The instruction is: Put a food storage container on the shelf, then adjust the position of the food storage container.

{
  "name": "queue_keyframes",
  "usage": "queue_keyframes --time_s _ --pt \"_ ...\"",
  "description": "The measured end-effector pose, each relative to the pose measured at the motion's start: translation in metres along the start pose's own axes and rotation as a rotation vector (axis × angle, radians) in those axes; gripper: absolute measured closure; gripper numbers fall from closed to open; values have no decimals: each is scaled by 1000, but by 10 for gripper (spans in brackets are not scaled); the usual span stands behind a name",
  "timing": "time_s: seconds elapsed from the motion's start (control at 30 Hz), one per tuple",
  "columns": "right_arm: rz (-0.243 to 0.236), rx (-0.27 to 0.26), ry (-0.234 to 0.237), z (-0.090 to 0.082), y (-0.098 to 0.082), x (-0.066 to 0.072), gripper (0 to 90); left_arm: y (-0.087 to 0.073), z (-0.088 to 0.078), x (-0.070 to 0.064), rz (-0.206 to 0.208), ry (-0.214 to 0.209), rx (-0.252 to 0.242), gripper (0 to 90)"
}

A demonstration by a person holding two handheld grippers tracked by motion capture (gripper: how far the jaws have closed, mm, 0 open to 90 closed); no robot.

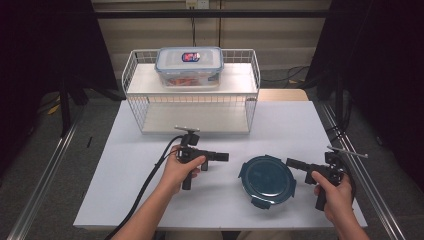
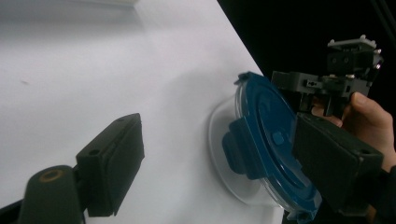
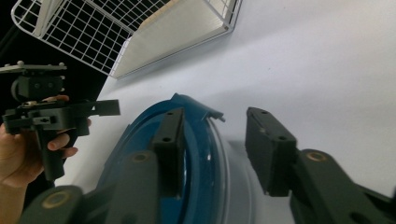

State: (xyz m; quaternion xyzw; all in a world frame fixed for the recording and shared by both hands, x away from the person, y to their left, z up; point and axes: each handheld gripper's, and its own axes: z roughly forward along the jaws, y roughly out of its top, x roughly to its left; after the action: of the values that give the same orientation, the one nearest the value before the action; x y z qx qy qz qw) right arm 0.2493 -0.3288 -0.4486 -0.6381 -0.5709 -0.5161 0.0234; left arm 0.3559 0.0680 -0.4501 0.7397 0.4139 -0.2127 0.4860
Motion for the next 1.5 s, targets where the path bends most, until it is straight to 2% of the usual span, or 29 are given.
queue_keyframes --time_s 0.07,0.1,0.13,0.4,0.67,0.8,0.9,1.03,1.23,1.27,1.4,1.5 --pt "6 3 5 -1 -2 1 522 -2 6 -1 12 2 9 163" --pt "9 4 5 -2 -2 2 513 -3 9 -3 -6 -7 14 162" --pt "4 9 2 -2 -3 2 493 -4 11 -3 5 -7 19 161" --pt "10 39 -9 -6 -12 2 404 -6 23 -5 -1 -16 27 157" --pt "5 69 -11 -5 -22 4 351 -9 37 -10 0 -32 66 144" --pt "13 79 -10 -5 -25 4 342 -11 41 -12 7 -25 64 144" --pt "16 89 -8 -4 -27 4 342 -11 44 -15 8 -40 63 145" --pt "16 93 -1 -5 -29 4 376 -11 46 -16 14 -41 62 163" --pt "50 94 31 -9 -31 2 506 -11 51 -18 7 -51 69 218" --pt "52 91 42 -9 -31 2 532 -11 52 -19 -8 -52 65 230" --pt "54 87 40 -11 -30 2 582 -12 55 -20 -7 -59 81 327" --pt "76 77 54 -12 -29 0 616 -13 57 -21 -18 -67 88 402"
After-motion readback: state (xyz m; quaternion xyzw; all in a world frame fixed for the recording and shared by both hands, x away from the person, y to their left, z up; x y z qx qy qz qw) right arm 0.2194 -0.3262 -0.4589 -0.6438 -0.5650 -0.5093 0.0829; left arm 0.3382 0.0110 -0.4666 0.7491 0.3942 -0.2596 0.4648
